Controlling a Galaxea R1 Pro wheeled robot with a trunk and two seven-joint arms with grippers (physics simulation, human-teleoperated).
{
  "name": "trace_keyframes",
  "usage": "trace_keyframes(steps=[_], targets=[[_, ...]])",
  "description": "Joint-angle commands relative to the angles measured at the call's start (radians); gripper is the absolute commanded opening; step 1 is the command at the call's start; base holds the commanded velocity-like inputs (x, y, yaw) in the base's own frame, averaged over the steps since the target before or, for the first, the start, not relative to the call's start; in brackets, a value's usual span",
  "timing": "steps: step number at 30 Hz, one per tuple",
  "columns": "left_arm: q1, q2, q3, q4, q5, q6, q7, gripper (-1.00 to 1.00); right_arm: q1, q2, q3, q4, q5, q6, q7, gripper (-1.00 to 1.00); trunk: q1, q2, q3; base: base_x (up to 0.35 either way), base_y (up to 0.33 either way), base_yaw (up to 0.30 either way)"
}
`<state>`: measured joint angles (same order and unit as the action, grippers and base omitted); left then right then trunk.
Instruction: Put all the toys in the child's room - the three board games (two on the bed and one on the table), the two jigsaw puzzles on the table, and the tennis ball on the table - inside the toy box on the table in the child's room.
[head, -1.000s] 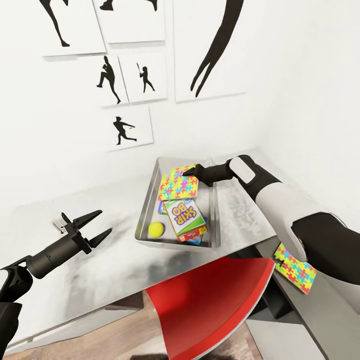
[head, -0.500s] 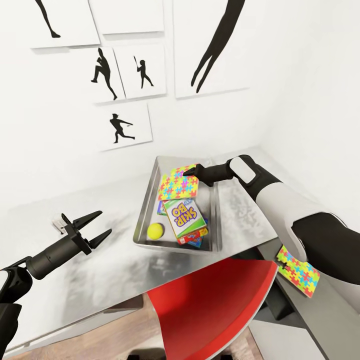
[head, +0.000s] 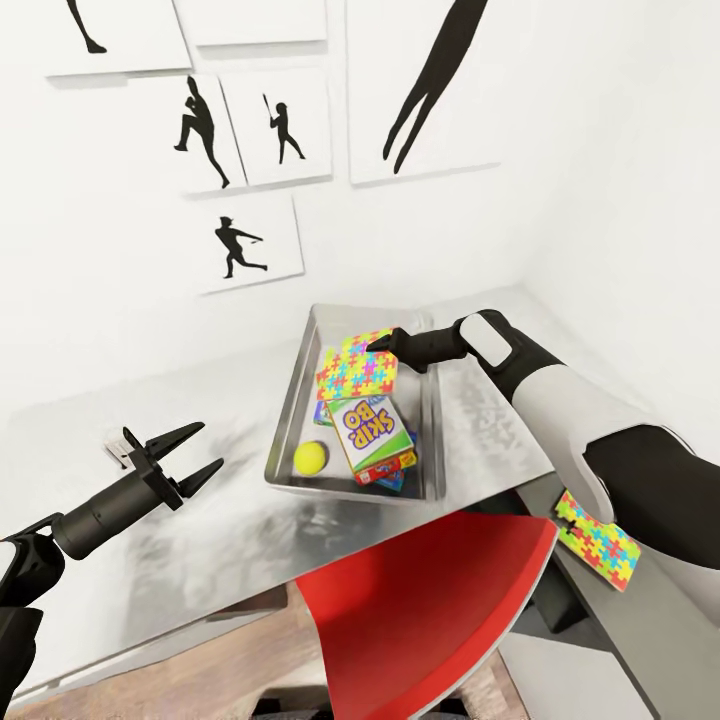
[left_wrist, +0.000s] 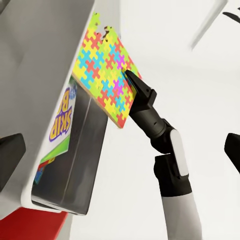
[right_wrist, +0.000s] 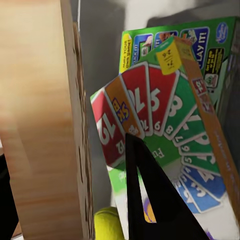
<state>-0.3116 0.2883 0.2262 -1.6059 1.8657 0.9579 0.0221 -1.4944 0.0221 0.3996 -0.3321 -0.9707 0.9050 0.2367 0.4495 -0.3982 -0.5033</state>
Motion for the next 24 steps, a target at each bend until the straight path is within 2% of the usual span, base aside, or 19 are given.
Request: trace_keyframes(steps=[1, 11, 19, 24], targets=[[0.0, 0.0, 0.001, 0.0, 0.003, 0.004, 0.002, 1.0, -0.001, -0.001, 0.004, 0.001, 0.008, 0.0, 0.01, -1.0, 0.0, -0.002, -0.003, 0.0, 0.0, 0.0], [0.0, 0.0, 0.001, 0.0, 0.003, 0.004, 0.002, 1.0, -0.001, -0.002, 0.004, -0.004, 0.008, 0.0, 0.01, -1.0, 0.0, -0.002, -0.018, 0.0, 0.0, 0.0], [0.0, 0.0, 0.001, 0.0, 0.003, 0.004, 0.002, 1.0, 0.0, -0.002, 0.002, -0.014, 0.009, -0.005, 0.01, -1.0, 0.0, -0.002, -0.022, 0.0, 0.0, 0.0], [0.0, 0.0, 0.001, -0.001, 0.003, 0.004, 0.002, 1.0, 0.0, -0.001, 0.002, -0.017, 0.009, -0.046, 0.009, -1.0, 0.0, -0.002, -0.022, 0.0, 0.0, 0.0]])
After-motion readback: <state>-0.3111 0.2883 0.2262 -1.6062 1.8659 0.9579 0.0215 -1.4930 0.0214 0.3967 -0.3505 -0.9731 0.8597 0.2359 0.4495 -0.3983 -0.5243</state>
